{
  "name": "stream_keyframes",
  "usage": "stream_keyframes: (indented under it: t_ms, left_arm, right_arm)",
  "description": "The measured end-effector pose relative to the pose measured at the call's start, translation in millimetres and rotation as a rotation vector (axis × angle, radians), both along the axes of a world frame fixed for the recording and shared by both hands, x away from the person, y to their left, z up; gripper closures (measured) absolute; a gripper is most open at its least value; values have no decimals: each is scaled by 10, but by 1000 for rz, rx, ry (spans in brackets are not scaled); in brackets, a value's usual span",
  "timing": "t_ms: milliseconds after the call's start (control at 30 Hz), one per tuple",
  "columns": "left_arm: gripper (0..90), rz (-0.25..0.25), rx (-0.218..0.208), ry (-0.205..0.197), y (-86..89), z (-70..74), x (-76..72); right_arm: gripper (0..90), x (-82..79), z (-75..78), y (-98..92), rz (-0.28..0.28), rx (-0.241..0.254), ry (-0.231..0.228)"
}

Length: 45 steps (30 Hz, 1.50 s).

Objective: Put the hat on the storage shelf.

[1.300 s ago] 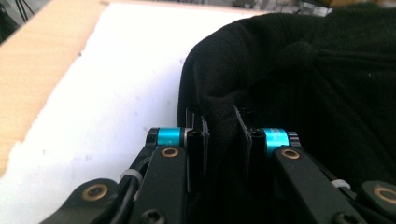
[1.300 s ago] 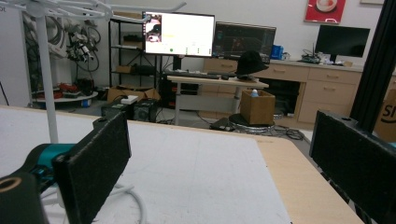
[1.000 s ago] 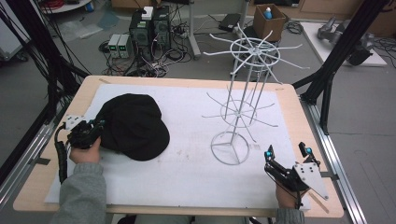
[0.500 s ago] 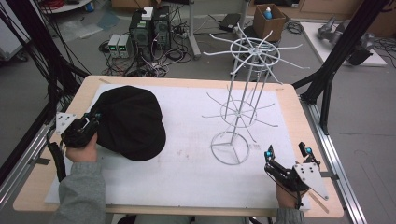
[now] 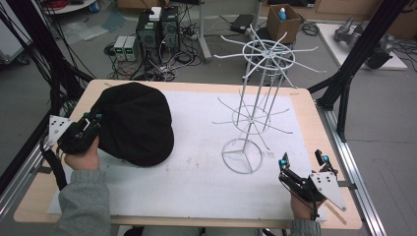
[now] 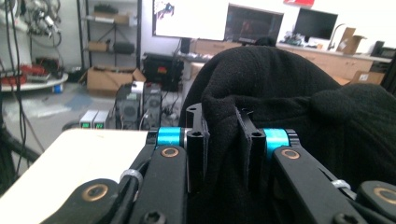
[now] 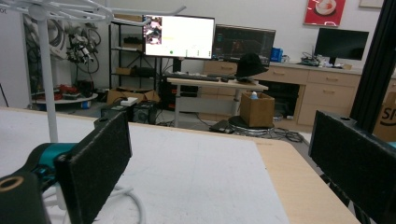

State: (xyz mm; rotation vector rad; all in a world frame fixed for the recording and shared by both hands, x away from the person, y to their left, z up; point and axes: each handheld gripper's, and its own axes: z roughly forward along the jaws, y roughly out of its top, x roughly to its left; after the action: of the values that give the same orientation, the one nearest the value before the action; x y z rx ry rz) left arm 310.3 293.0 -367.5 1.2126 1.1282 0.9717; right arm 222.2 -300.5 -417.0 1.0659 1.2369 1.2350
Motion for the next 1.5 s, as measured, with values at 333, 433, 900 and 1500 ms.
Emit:
stream_keyframes:
  t_ms: [333, 433, 900, 1500]
  left_arm:
    - [770, -49, -12, -67, -52, 169, -86]
    - [769, -63, -14, -79, -60, 214, -100]
    - [768, -201, -19, -196, -245, 543, -258]
    - [768, -294, -41, -223, -385, 708, -254]
  right_arm:
    - [49, -4, 0, 2, -2, 3, -2]
    - [49, -4, 0, 0, -2, 3, -1]
    - [50, 0, -4, 10, 0, -5, 3]
    - [58, -7, -5, 19, 5, -3, 0]
